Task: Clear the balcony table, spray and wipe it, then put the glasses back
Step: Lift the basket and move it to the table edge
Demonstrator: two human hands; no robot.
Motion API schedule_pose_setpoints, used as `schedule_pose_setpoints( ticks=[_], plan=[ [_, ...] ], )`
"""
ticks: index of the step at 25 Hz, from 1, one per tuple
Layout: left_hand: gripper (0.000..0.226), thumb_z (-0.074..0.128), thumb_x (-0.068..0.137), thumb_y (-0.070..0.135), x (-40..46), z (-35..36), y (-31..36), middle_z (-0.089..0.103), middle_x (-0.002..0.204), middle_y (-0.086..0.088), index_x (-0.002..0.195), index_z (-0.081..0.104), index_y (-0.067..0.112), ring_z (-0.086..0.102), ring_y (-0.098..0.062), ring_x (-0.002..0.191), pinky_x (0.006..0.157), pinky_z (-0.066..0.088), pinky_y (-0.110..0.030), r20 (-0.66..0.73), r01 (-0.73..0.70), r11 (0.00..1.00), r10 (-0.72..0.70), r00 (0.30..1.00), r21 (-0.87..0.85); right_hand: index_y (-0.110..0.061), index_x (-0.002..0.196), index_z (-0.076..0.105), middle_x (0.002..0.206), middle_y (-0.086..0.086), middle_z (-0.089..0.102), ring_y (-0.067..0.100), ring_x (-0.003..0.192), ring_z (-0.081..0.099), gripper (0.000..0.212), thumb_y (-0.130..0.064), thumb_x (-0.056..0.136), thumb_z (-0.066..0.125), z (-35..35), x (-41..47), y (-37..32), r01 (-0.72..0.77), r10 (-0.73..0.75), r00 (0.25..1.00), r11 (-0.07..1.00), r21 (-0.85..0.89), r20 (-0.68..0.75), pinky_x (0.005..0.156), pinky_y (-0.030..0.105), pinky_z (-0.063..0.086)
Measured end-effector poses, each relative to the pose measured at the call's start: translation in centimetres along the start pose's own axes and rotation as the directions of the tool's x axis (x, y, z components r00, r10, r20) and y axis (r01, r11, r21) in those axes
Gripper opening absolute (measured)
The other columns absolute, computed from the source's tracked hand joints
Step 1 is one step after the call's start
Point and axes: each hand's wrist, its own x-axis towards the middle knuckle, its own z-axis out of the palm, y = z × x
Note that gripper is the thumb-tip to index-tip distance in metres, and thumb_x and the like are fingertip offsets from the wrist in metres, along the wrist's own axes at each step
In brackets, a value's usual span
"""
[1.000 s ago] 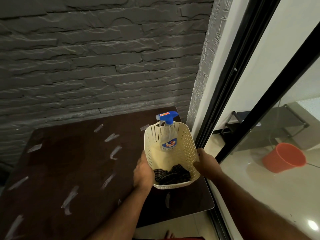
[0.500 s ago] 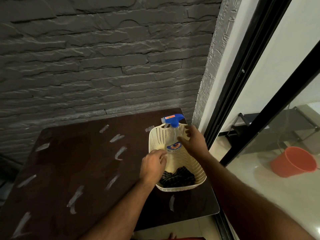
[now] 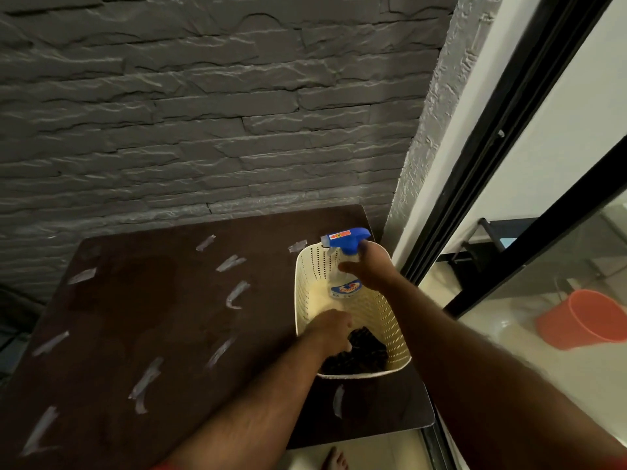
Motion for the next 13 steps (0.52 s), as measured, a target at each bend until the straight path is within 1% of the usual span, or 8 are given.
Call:
schedule_pose_setpoints(
  ticks=[3, 5, 7, 9, 13],
  plan=[
    [0.05, 0.078, 0.076, 0.022, 1.6, 1.2, 0.9, 0.06, 0.118, -0.012, 0.119, 0.057, 0.01, 0.057, -0.03, 0.11, 0.089, 0.046, -0.039, 0.08, 0.002, 0.98, -0.019, 0.997, 0.198, -0.015, 0.118, 0.06, 0.107, -0.002, 0.067, 0.012, 0.094, 0.062, 0.04, -0.018, 0.082, 0.075, 0.4, 0.1, 0.2, 0.004, -0.005, 1.0, 0.998, 0.062, 0.003, 0.084, 0.03, 0.051],
    [0.05, 0.076, 0.078, 0.022, 2.2, 2.1, 1.6, 0.058, 0.121, -0.013, 0.122, 0.055, 0.01, 0.056, -0.031, 0.111, 0.091, 0.045, -0.04, 0.121, 0.03, 0.958, -0.068, 0.99, 0.285, -0.014, 0.122, 0.06, 0.11, -0.001, 0.067, 0.012, 0.096, 0.062, 0.041, -0.016, 0.083, 0.074, 0.5, 0.1, 0.6, -0.002, 0.0, 1.0, 0.994, 0.107, 0.025, 0.086, 0.031, 0.051],
    [0.044, 0.069, 0.084, 0.021, 2.6, 2.8, 1.9, 0.057, 0.123, -0.014, 0.123, 0.053, 0.009, 0.054, -0.031, 0.113, 0.096, 0.043, -0.041, 0.096, 0.07, 0.946, -0.106, 0.99, 0.317, -0.015, 0.123, 0.059, 0.114, 0.0, 0.068, 0.015, 0.101, 0.064, 0.042, -0.016, 0.084, 0.073, 0.6, 0.1, 1.2, 0.002, -0.008, 0.999, 0.991, 0.135, 0.045, 0.09, 0.035, 0.053],
    [0.038, 0.064, 0.087, 0.019, 2.7, 3.3, 2.0, 0.057, 0.123, -0.015, 0.122, 0.055, 0.008, 0.054, -0.032, 0.114, 0.098, 0.041, -0.042, 0.046, 0.076, 0.941, -0.096, 0.994, 0.329, -0.016, 0.124, 0.058, 0.116, 0.001, 0.068, 0.017, 0.104, 0.065, 0.041, -0.017, 0.085, 0.071, 0.7, 0.1, 1.6, 0.002, -0.012, 0.998, 0.986, 0.164, 0.059, 0.091, 0.038, 0.054],
    [0.026, 0.058, 0.09, 0.016, 2.2, 3.1, 1.8, 0.061, 0.118, -0.015, 0.115, 0.06, 0.008, 0.057, -0.031, 0.109, 0.093, 0.045, -0.041, 0.021, 0.041, 0.952, -0.05, 0.999, 0.303, -0.016, 0.125, 0.057, 0.115, 0.0, 0.066, 0.018, 0.104, 0.064, 0.041, -0.018, 0.087, 0.07, 0.7, -0.2, 1.4, 0.001, -0.012, 0.998, 0.984, 0.178, 0.061, 0.089, 0.034, 0.052]
  ],
)
